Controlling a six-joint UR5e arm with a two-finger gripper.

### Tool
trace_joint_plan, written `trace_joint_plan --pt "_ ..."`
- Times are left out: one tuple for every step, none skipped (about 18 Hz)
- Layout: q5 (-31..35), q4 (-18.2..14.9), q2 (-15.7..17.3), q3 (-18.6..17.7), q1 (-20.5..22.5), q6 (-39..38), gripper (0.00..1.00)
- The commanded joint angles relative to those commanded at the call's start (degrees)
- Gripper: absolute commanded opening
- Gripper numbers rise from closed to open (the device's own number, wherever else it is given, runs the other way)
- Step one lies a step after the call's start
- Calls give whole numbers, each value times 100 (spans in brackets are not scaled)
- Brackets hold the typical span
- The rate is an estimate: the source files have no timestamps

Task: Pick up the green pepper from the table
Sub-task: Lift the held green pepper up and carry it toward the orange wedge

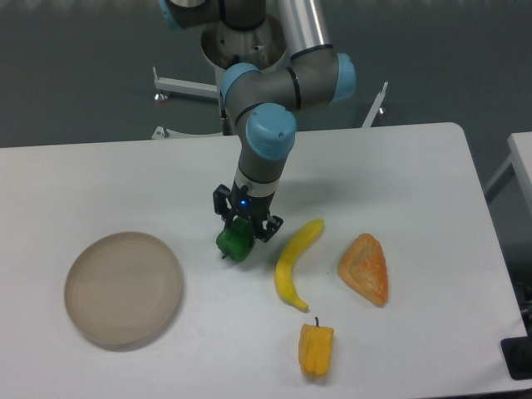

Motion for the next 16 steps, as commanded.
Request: trace_joint_plan --pt "0 -44 26 88 44 70 32" --pt "0 -70 44 158 122 175 32" --pt "0 -79 61 194 228 289 32" --pt "0 -79 79 220 333 430 32" --pt "9 -79 79 282 438 605 32" --pt "9 -79 79 378 492 816 32" --pt "35 -97 53 527 536 983 33" --pt "114 -227 35 781 597 1107 33" --pt "254 -551 -26 1062 720 1195 33" --pt "403 -963 -139 1369 799 1309 33" --pt "544 -1332 -245 1703 809 1536 33" --pt "658 -1536 -333 1932 817 1808 33" --pt "764 -1625 -386 2091 861 2037 33" --pt "817 -1626 -430 2197 931 2144 33" --pt "826 -1643 -483 2303 967 2197 33" --pt "835 -1626 -544 2391 993 2276 33"
